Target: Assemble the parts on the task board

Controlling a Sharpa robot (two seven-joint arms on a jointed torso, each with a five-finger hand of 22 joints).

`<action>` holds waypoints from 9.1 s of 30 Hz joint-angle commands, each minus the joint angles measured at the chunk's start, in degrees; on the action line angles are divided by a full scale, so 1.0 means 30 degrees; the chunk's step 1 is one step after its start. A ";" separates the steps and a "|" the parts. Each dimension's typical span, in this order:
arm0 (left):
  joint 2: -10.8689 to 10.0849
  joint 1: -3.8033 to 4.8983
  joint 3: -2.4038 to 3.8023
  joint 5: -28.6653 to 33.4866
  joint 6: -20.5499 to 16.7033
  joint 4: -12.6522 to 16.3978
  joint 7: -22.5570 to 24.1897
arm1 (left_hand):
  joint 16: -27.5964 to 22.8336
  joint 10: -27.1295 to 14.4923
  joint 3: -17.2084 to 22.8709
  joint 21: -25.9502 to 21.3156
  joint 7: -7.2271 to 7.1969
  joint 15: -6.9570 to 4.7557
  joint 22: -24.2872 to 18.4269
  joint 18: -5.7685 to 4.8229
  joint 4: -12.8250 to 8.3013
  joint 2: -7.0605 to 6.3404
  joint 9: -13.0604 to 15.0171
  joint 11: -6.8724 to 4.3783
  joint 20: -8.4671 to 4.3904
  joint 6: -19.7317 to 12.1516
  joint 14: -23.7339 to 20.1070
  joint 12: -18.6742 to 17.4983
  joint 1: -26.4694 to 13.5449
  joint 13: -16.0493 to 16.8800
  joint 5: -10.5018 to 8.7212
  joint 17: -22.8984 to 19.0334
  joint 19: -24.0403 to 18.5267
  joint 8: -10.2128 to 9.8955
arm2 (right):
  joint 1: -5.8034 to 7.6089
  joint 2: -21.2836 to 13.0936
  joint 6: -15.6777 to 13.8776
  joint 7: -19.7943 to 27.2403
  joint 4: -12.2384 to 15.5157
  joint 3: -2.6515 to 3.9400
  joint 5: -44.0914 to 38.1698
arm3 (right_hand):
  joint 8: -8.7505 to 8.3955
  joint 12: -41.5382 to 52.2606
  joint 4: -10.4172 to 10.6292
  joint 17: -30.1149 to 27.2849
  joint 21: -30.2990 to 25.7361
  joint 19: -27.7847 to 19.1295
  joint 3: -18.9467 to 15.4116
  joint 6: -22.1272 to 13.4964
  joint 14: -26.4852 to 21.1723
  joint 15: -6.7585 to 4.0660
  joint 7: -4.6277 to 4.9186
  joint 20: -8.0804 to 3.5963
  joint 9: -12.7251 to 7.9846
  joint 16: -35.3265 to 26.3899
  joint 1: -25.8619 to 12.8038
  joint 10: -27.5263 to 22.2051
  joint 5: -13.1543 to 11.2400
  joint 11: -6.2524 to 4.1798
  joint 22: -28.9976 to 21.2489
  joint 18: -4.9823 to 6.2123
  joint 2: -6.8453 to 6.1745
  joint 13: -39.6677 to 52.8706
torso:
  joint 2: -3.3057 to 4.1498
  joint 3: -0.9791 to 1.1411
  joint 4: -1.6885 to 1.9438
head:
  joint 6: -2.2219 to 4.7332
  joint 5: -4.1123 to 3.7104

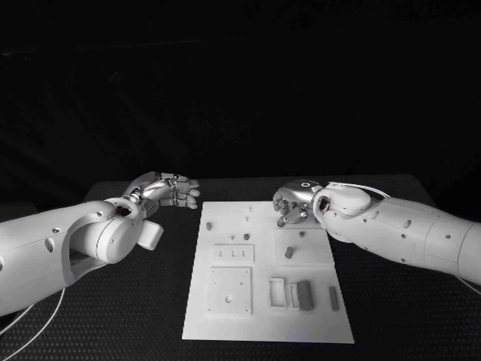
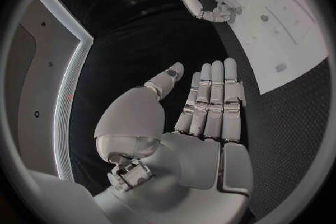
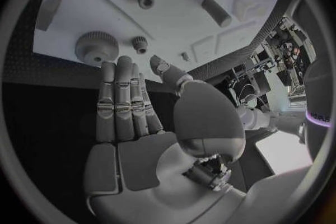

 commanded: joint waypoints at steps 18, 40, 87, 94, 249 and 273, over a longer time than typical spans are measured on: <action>-0.0058 0.0092 0.0019 -0.0073 0.0405 0.0136 0.0032 | -0.0238 -0.0143 -0.0025 -0.0144 0.0061 -0.0019 0.0069 0.0267 0.0237 -0.0144 0.0005 0.0049 -0.0032 -0.0032 -0.0117 -0.0145 -0.0201 0.0149 -0.0099 0.0143 -0.0160 -0.0099 | -0.0192 0.0127 0.0806 -0.0519 -0.0001 -0.0125 -0.1535 | -0.0112 -0.0379 0.0062 0.0226 0.0264 -0.0063 0.0136 0.0238 -0.0010 0.0173 0.0038 -0.0029 -0.0031 0.0192 -0.0054 -0.0379 0.0128 0.0103 0.0458 0.0295 -0.0348 -0.0082 | 0.0530 0.0160 0.0104 | 0.0022 -0.0109; -0.0111 0.0141 0.0019 0.0437 0.0616 0.0115 -0.0162 | -0.0342 -0.0154 -0.0006 -0.0169 0.0063 -0.0015 0.0109 0.0276 0.0310 -0.0165 0.0021 0.0054 -0.0025 -0.0034 -0.0103 -0.0215 -0.0243 0.0265 -0.0106 0.0254 -0.0176 -0.0131 | -0.0207 0.0141 0.0645 -0.0971 -0.0233 -0.0143 -0.2427 | -0.0078 -0.0360 -0.0100 0.0596 0.0715 -0.0120 0.0333 0.0843 0.0052 0.0015 -0.0193 -0.0132 0.0033 0.0395 0.0775 0.0184 0.0119 -0.0074 0.0466 0.0295 0.0129 0.0083 | 0.0755 0.0231 0.0130 | 0.0104 -0.0101; 0.0151 0.0240 0.0016 0.0331 0.0711 -0.0082 -0.0193 | -0.0507 -0.0165 0.0008 -0.0203 0.0071 -0.0006 0.0183 0.0286 0.0370 -0.0194 0.0051 0.0062 -0.0014 -0.0039 -0.0069 -0.0325 -0.0258 0.0457 -0.0135 0.0439 -0.0192 -0.0179 | 0.0127 0.1057 -0.3883 -0.2983 0.1015 0.0051 -0.3050 | 0.0400 0.0508 -0.0124 0.1807 0.3132 0.0926 0.2136 0.3086 0.1226 -0.0976 -0.1051 -0.0913 0.0658 0.2295 0.2170 0.2626 0.0129 -0.1119 0.0473 0.0295 0.0343 0.1585 | 0.0995 0.0256 0.0162 | 0.0634 -0.0042; 0.0253 0.0240 0.0016 0.0320 0.0717 -0.0159 -0.0199 | -0.0523 -0.0165 0.0007 -0.0206 0.0072 -0.0007 0.0191 0.0287 0.0375 -0.0196 0.0055 0.0062 -0.0014 -0.0040 -0.0064 -0.0336 -0.0261 0.0477 -0.0135 0.0458 -0.0193 -0.0184 | 0.0183 0.1969 -0.4006 -0.3340 0.0477 0.0053 -0.3352 | 0.0389 0.0500 -0.0121 0.1827 0.3199 0.0928 0.2147 0.3112 0.1235 -0.0985 -0.1058 -0.0927 0.0677 0.2329 0.2144 0.2646 0.0127 -0.1128 0.0473 0.0295 0.0317 0.1626 | 0.1014 0.0260 0.0173 | 0.0708 -0.0021; 0.0277 0.1483 0.0016 0.0091 0.0686 0.0310 -0.0457 | -0.0890 -0.0178 0.0007 -0.0293 0.0080 0.0004 0.0345 0.0289 0.0410 -0.0321 0.0127 0.0076 -0.0002 -0.0040 0.0018 -0.0574 -0.0243 0.0877 -0.0153 0.0838 -0.0222 -0.0277 | 0.0216 0.3739 -0.4001 -0.4529 -0.1638 -0.0953 -0.4837 | 0.0103 0.0241 -0.0048 0.2106 0.4479 0.0694 0.2298 0.3590 0.1224 -0.1137 -0.1209 -0.1002 0.1421 0.3001 0.1692 0.3108 0.0118 -0.1328 0.0443 0.0295 -0.1207 0.2867 | 0.1768 0.0290 0.0543 | 0.0701 -0.0192; 0.0251 0.1504 0.0016 0.0088 0.0671 0.0286 -0.0532 | -0.0957 -0.0196 -0.0002 -0.0315 0.0087 0.0011 0.0364 0.0286 0.0413 -0.0354 0.0135 0.0085 0.0004 -0.0057 0.0015 -0.0621 -0.0246 0.0933 -0.0158 0.0892 -0.0238 -0.0300 | 0.0226 0.3677 -0.4453 -0.4115 -0.1724 -0.0951 -0.3359 | -0.2361 -0.1264 0.0138 0.1974 0.4192 -0.0456 0.2614 -0.0646 -0.0044 0.0344 -0.0441 -0.0484 0.0383 0.2978 0.1440 -0.2345 0.0116 0.0321 0.0367 0.0295 -0.2058 0.1389 | 0.1774 0.0275 0.0553 | 0.0672 -0.0211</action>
